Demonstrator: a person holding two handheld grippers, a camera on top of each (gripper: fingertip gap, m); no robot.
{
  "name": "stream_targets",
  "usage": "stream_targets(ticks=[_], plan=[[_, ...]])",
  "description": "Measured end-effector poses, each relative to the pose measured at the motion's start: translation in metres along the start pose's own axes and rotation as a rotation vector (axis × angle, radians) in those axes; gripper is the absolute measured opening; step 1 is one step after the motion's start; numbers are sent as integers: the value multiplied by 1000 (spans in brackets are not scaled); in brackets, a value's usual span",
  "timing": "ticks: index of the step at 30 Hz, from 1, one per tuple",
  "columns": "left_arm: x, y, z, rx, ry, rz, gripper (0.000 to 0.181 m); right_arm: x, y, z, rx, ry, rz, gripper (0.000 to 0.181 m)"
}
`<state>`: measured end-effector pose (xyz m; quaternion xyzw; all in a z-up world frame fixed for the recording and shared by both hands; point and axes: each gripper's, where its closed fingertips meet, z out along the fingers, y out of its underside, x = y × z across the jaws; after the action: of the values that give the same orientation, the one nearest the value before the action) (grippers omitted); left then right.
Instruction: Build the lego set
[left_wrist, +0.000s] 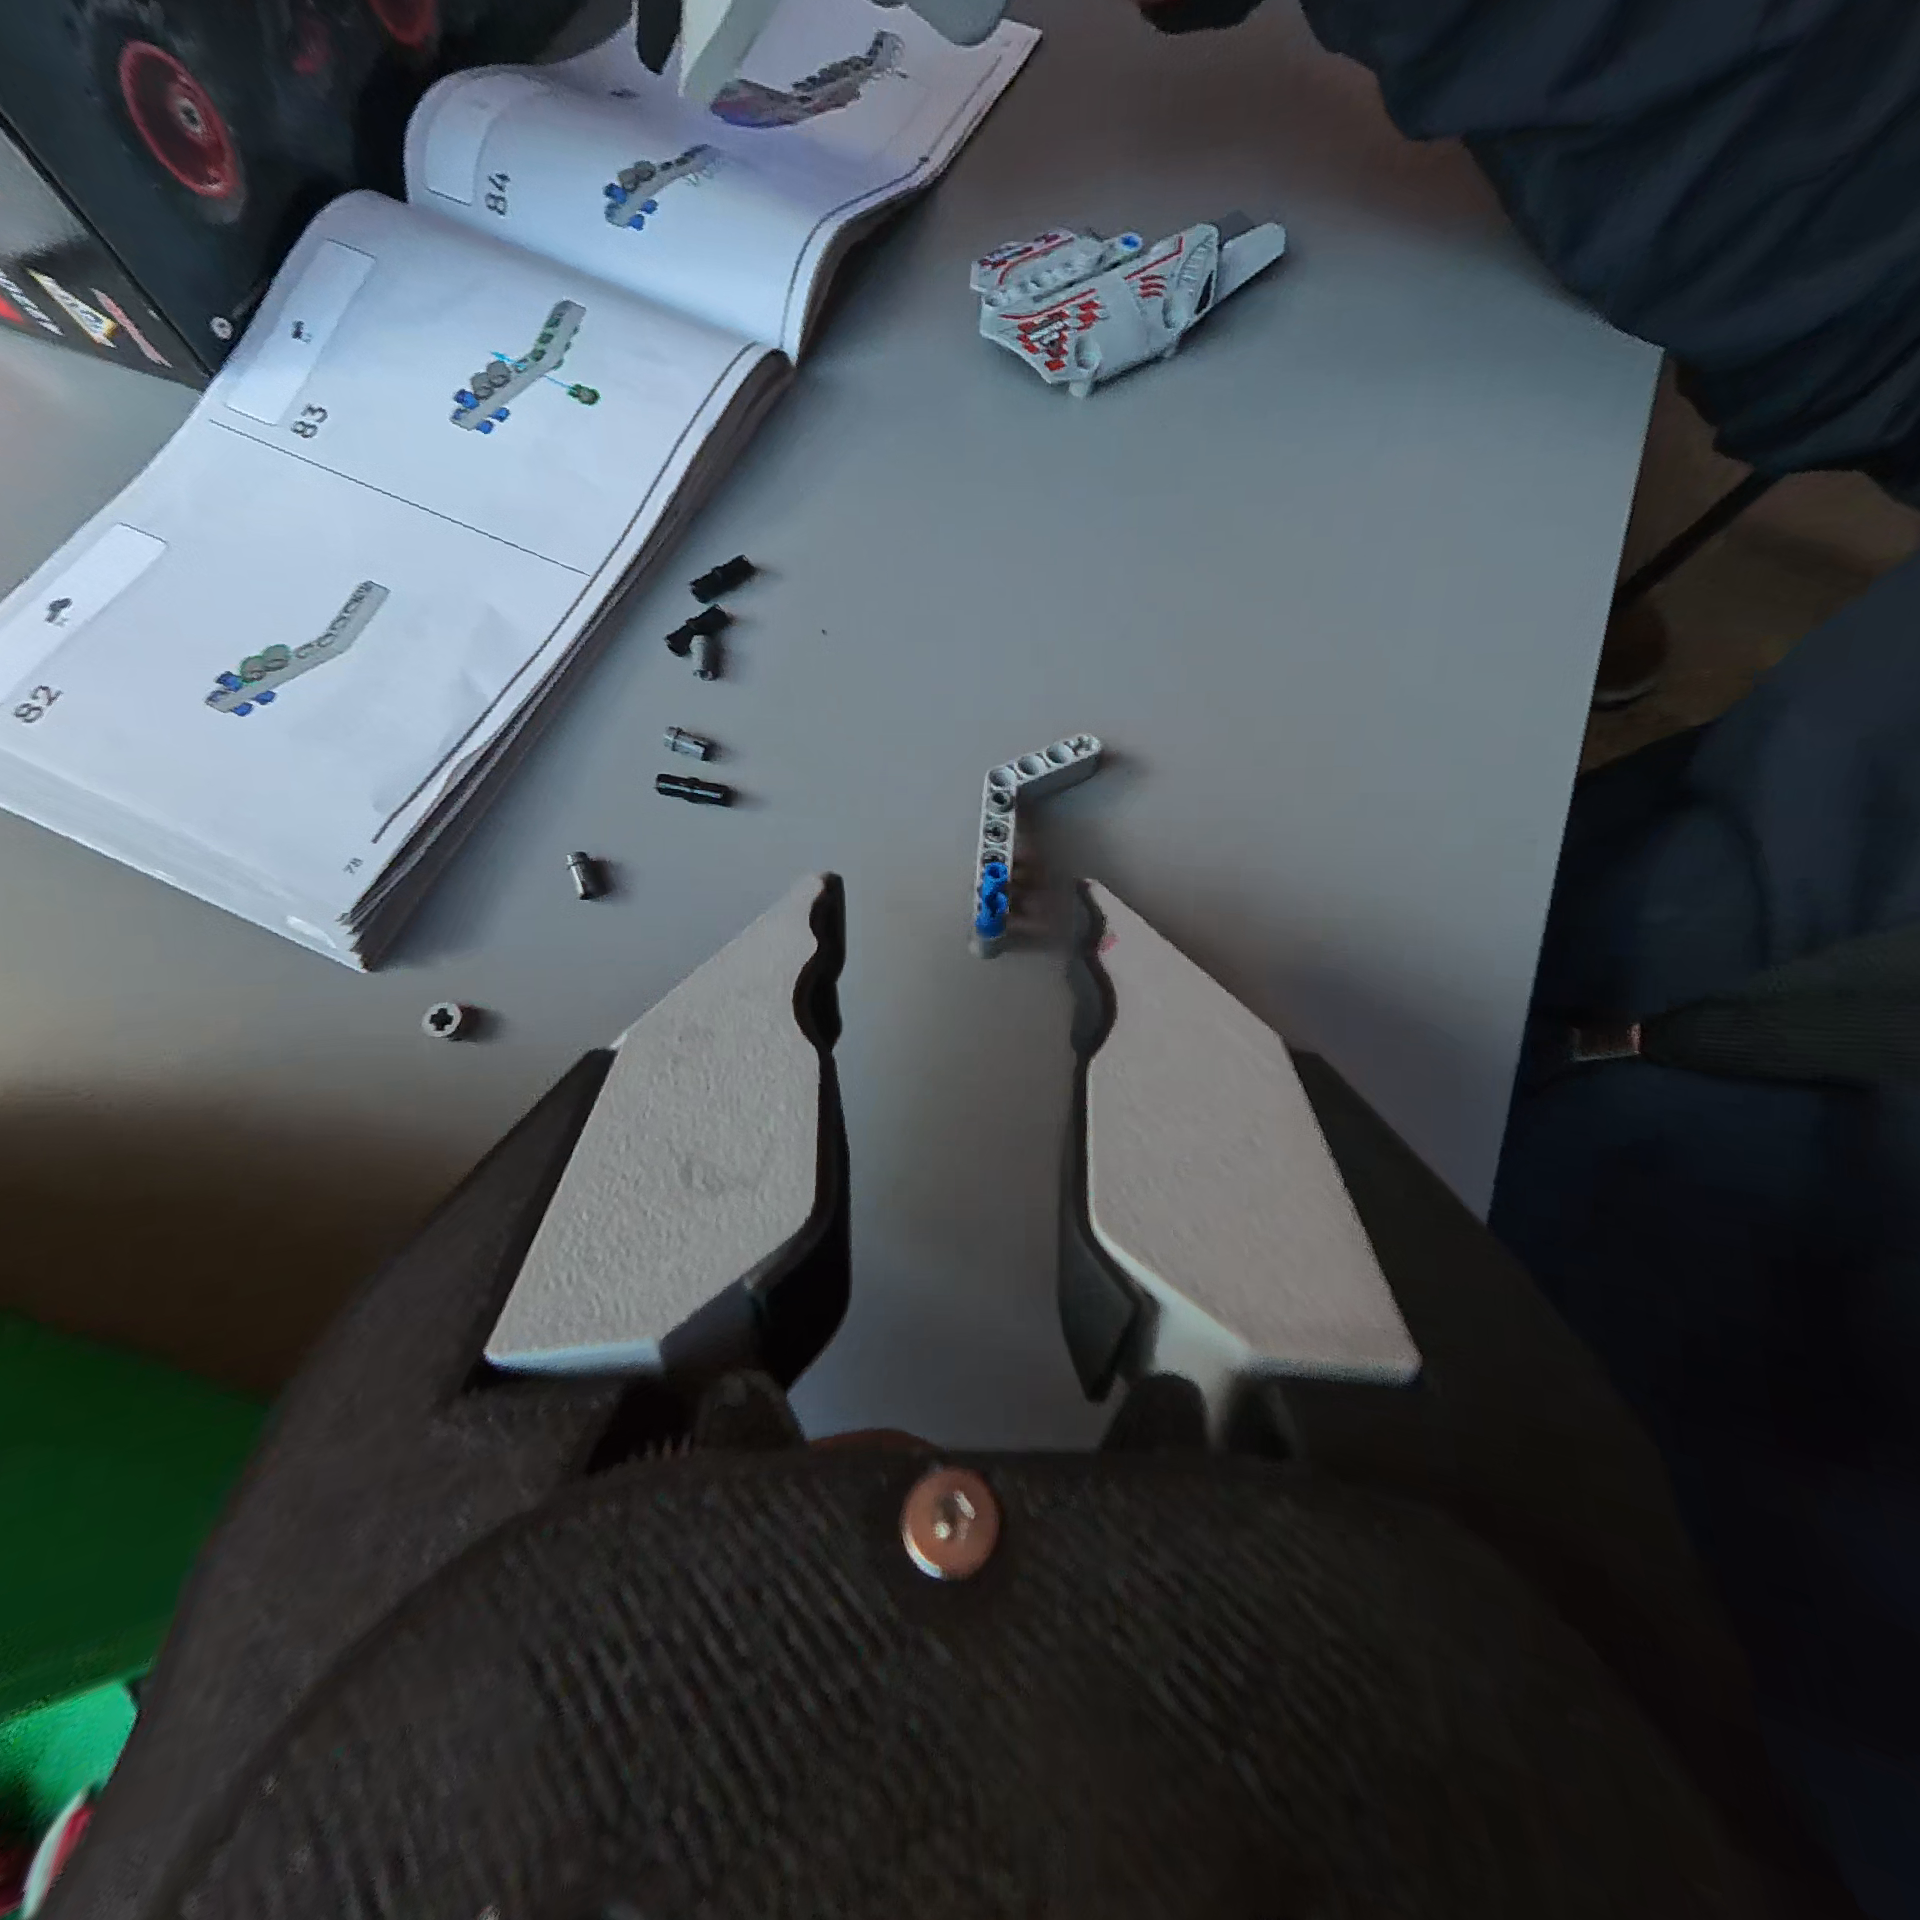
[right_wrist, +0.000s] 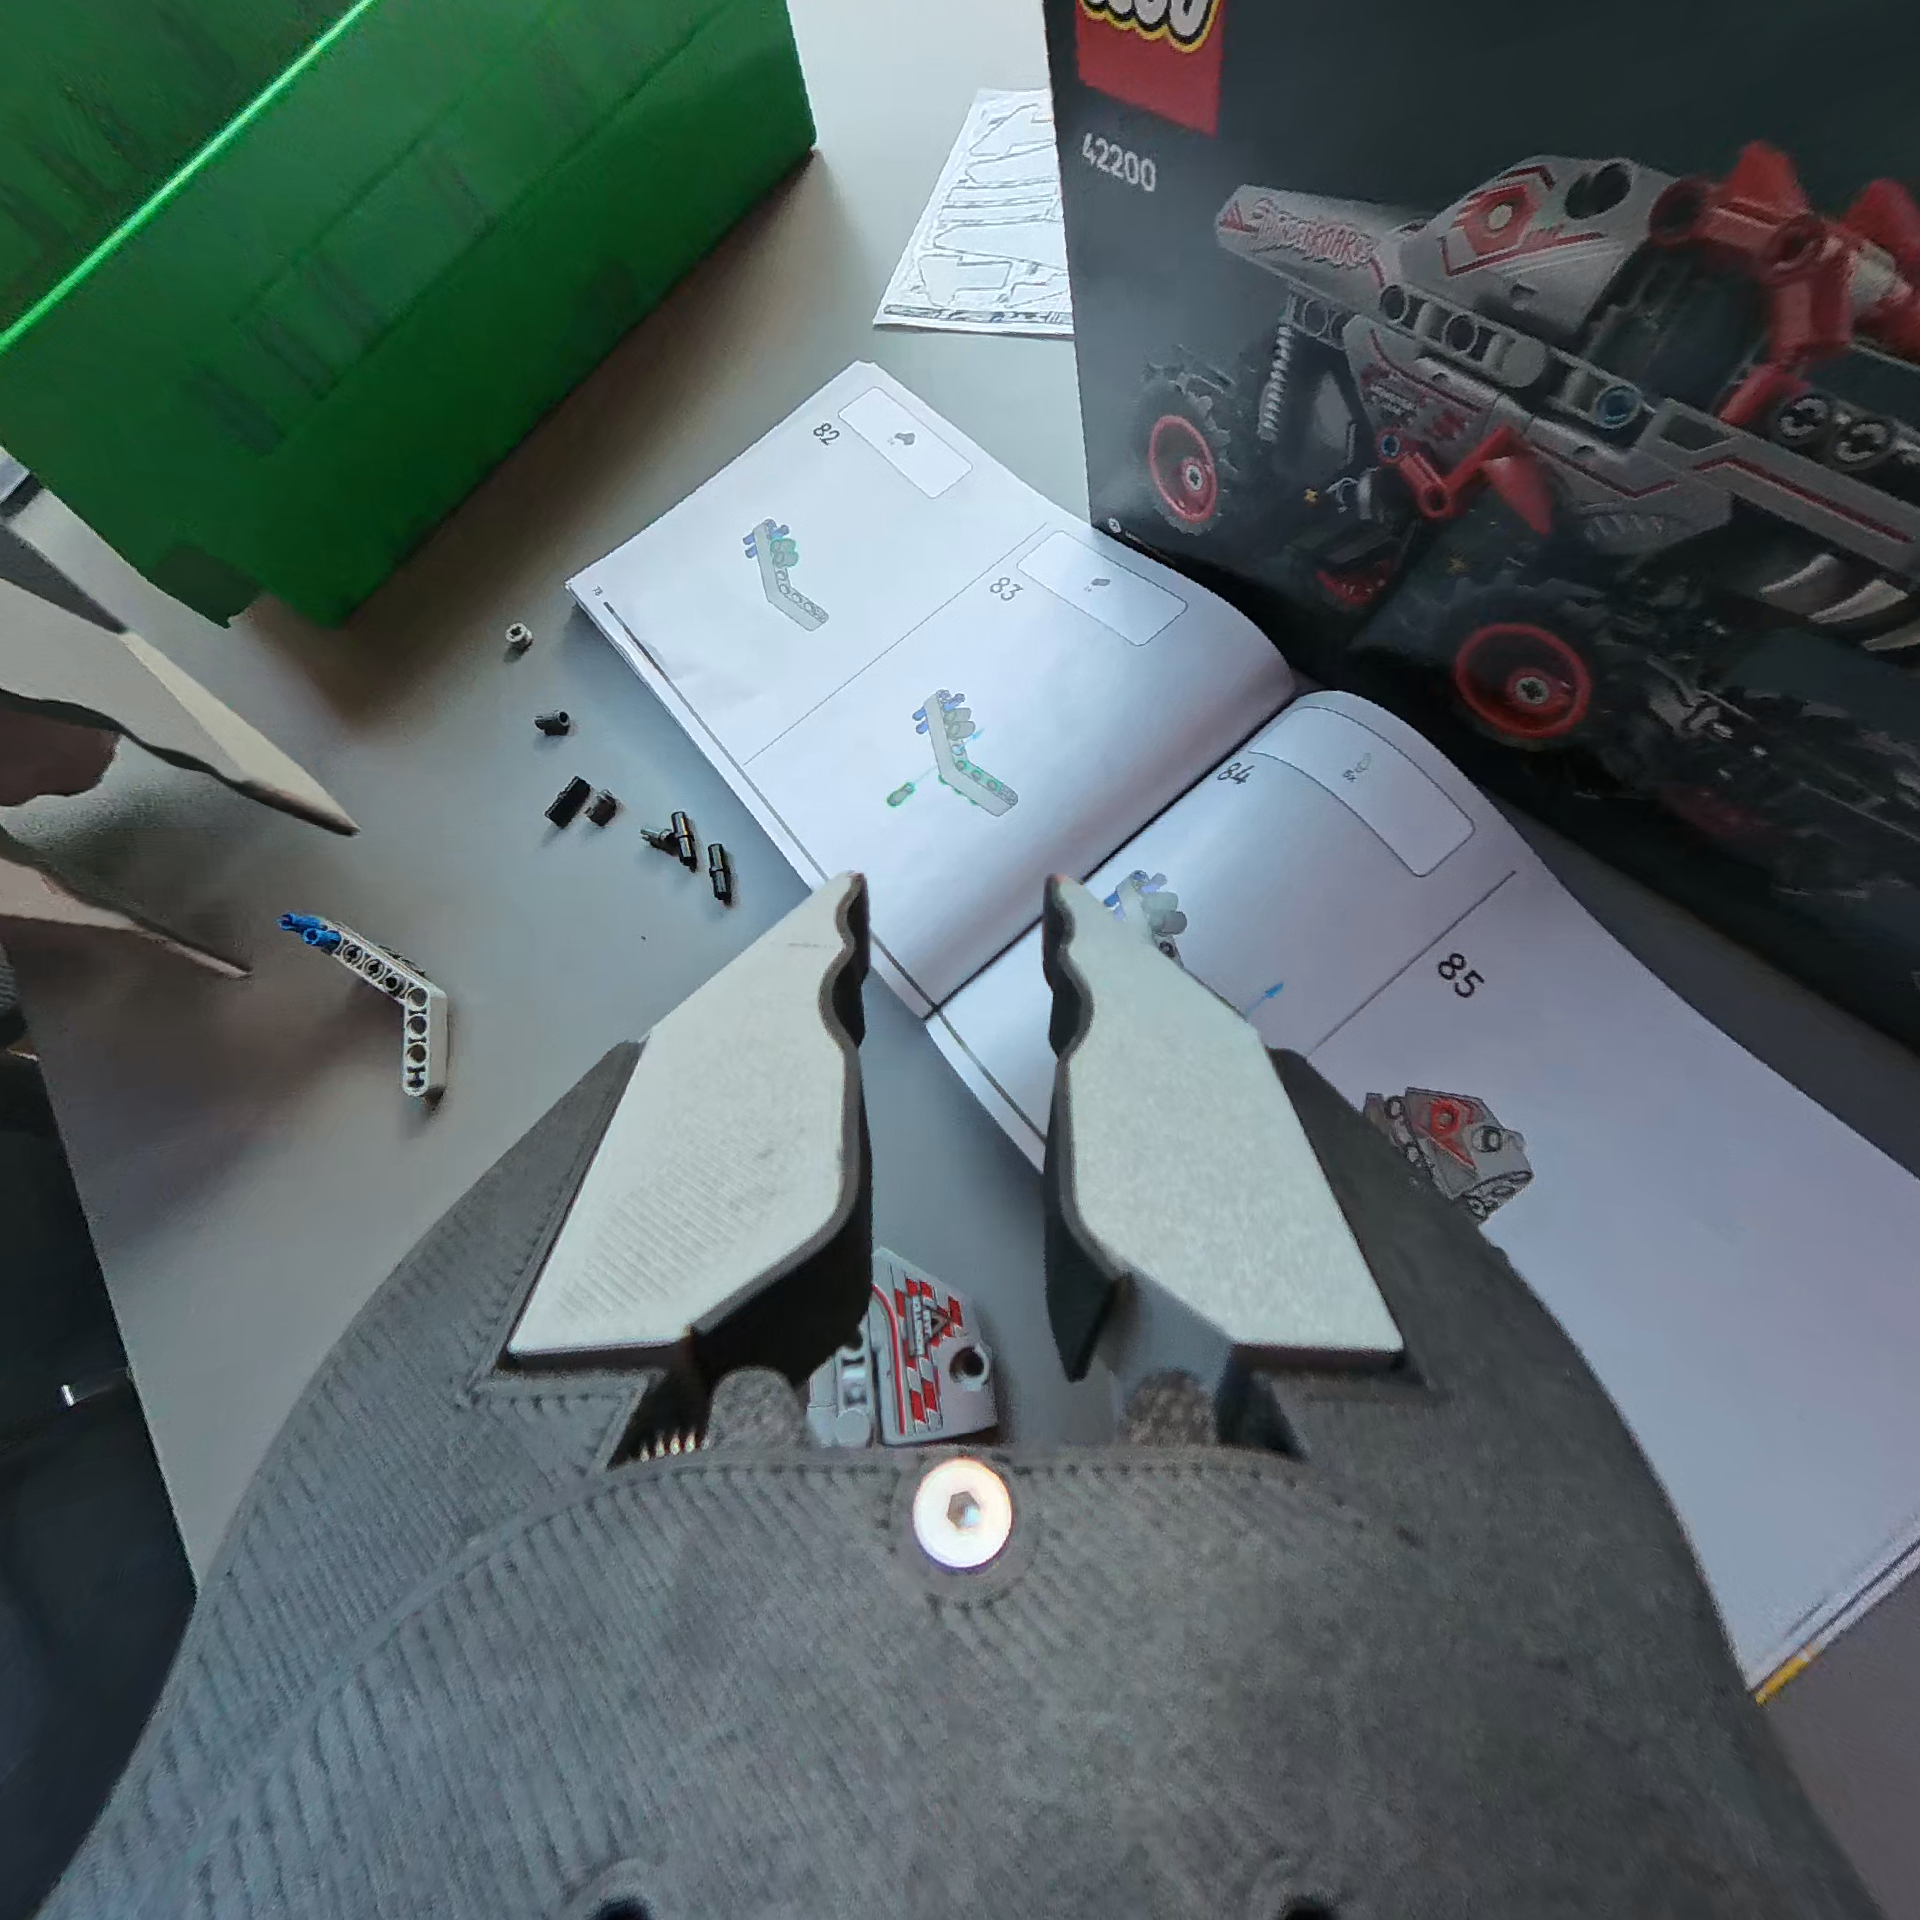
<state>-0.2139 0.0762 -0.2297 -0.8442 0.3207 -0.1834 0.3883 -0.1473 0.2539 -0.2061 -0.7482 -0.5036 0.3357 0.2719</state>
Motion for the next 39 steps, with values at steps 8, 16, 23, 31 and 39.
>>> stream_targets(ticks=[8, 16, 23, 31, 39], plan=[[5, 10, 14, -46, 25, 23, 37, -9, -1, 3, 6, -35, -6, 30], [6, 15, 21, -70, 31, 37, 28, -8, -3, -3, 20, -17, -29, 29], [6, 16, 21, -67, 31, 37, 23, -4, -6, -8, 40, -18, -10, 29], [5, 16, 20, -63, 42, 37, 19, -3, -3, -4, 23, -14, -12, 28], [6, 16, 20, -64, 50, 36, 17, -2, -1, -3, 15, -13, -8, 28]])
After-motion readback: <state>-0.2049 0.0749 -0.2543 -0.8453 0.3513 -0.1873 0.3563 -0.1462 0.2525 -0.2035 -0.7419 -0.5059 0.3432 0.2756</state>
